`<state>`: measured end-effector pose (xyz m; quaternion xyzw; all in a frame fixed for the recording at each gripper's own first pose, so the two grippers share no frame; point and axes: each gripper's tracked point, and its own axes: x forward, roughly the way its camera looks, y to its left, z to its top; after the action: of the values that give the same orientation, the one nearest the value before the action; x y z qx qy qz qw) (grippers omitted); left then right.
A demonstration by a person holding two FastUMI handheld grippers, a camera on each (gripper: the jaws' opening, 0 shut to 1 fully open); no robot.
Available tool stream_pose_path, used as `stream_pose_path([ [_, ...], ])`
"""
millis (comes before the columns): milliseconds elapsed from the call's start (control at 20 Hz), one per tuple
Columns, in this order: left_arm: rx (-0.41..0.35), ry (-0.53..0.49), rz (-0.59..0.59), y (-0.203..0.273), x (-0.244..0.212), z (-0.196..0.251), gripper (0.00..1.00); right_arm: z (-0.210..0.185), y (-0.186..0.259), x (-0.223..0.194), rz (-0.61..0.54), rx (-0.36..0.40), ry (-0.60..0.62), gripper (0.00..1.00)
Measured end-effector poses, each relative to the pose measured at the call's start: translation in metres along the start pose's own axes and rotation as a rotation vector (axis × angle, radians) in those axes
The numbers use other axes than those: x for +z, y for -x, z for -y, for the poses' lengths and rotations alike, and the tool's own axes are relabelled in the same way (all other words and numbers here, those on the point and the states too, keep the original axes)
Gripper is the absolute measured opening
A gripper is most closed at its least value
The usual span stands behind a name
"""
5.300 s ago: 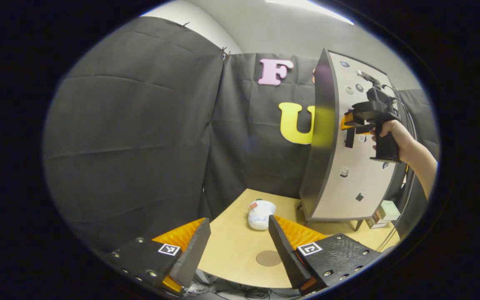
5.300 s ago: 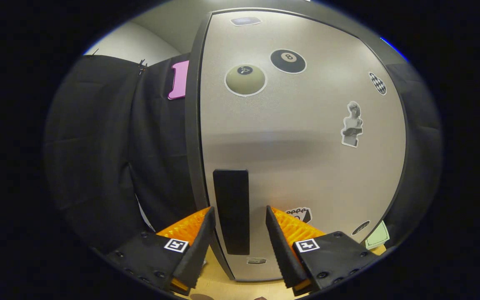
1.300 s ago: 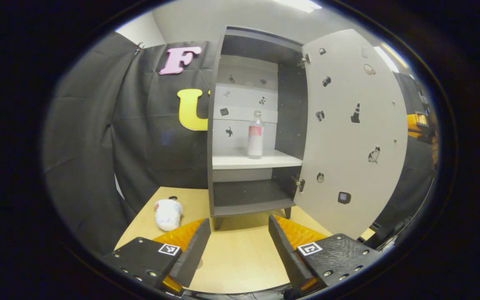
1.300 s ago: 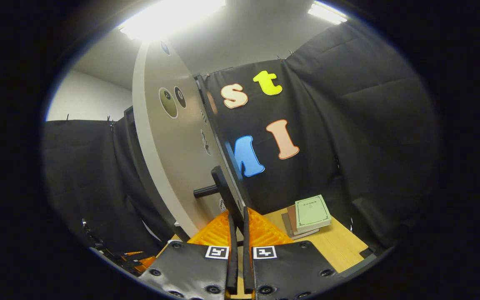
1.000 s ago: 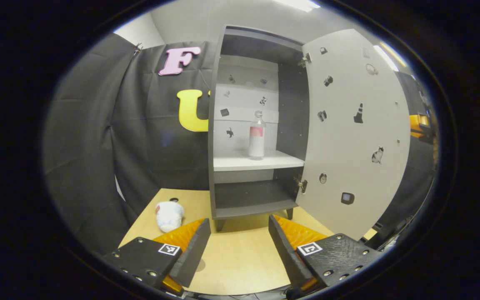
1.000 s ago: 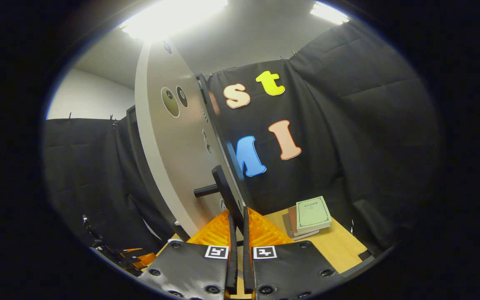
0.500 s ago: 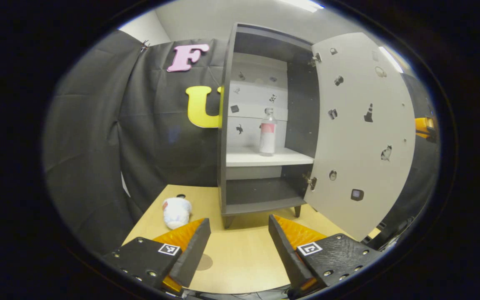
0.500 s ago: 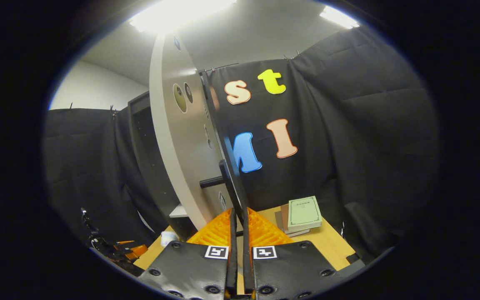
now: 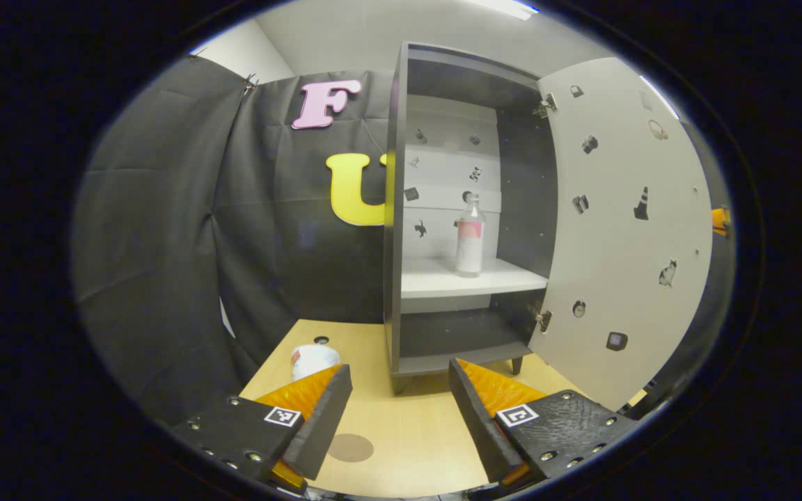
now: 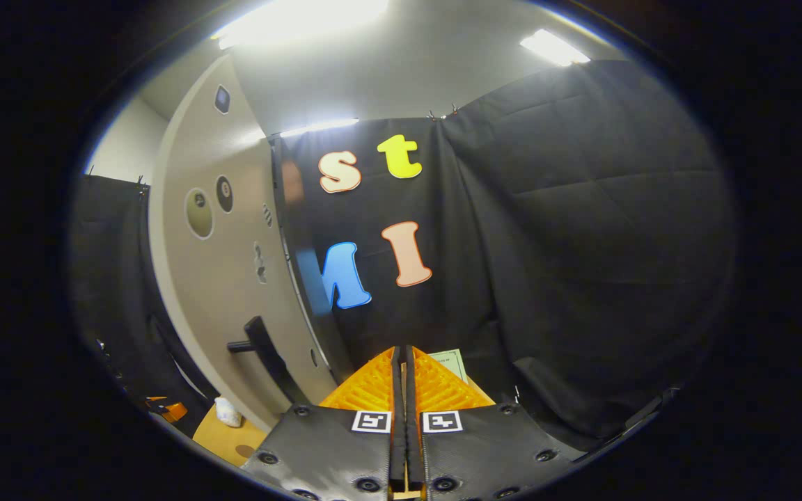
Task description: Open the cabinet door with the right hand, grasp the bottle in the cabinet with the left hand and place it on the coaster, then close the cabinet door with the right hand.
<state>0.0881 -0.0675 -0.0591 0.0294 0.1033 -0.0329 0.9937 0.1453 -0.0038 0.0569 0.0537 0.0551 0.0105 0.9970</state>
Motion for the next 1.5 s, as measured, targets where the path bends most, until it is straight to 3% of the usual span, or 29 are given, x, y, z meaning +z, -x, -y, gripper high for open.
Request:
stream_pose_path([
  [200,0.02,0.01,0.043,-0.029,0.034,0.01,0.84,0.01,-0.057,0.005,-0.011,-0.035,0.012,0.0],
  [450,-0.014,0.013,0.1,-0.085,0.088,0.038,0.84,0.019,-0.113,0.003,-0.001,-0.069,0.039,0.05],
  [550,-0.041,0.014,0.12,-0.109,0.105,0.056,0.85,0.028,-0.125,0.002,0.003,-0.083,0.044,0.19],
  [600,-0.059,0.014,0.133,-0.124,0.116,0.066,0.86,0.032,-0.13,0.001,0.003,-0.09,0.042,0.14],
  [650,-0.074,0.009,0.142,-0.137,0.124,0.075,0.85,0.039,-0.131,0.001,0.009,-0.104,0.04,0.28],
  [700,-0.088,0.0,0.148,-0.151,0.131,0.085,0.85,0.046,-0.135,0.002,0.015,-0.118,0.041,0.34],
  [800,-0.117,-0.013,0.151,-0.178,0.138,0.102,0.86,0.061,-0.137,-0.002,0.019,-0.143,0.047,0.36],
  [950,-0.154,0.003,0.144,-0.219,0.143,0.119,0.86,0.078,-0.141,-0.013,-0.005,-0.173,0.047,0.78],
  [1050,-0.167,0.009,0.134,-0.243,0.145,0.126,0.84,0.091,-0.144,-0.018,-0.017,-0.207,0.049,0.77],
  [1100,-0.172,0.004,0.135,-0.254,0.147,0.128,0.84,0.094,-0.145,-0.019,-0.021,-0.211,0.051,0.87],
  [1200,-0.177,-0.009,0.141,-0.268,0.15,0.132,0.86,0.103,-0.148,-0.021,-0.029,-0.244,0.07,0.98],
  [1500,-0.195,-0.012,0.142,-0.311,0.155,0.142,0.86,0.113,-0.158,-0.028,-0.063,-0.281,0.077,0.98],
])
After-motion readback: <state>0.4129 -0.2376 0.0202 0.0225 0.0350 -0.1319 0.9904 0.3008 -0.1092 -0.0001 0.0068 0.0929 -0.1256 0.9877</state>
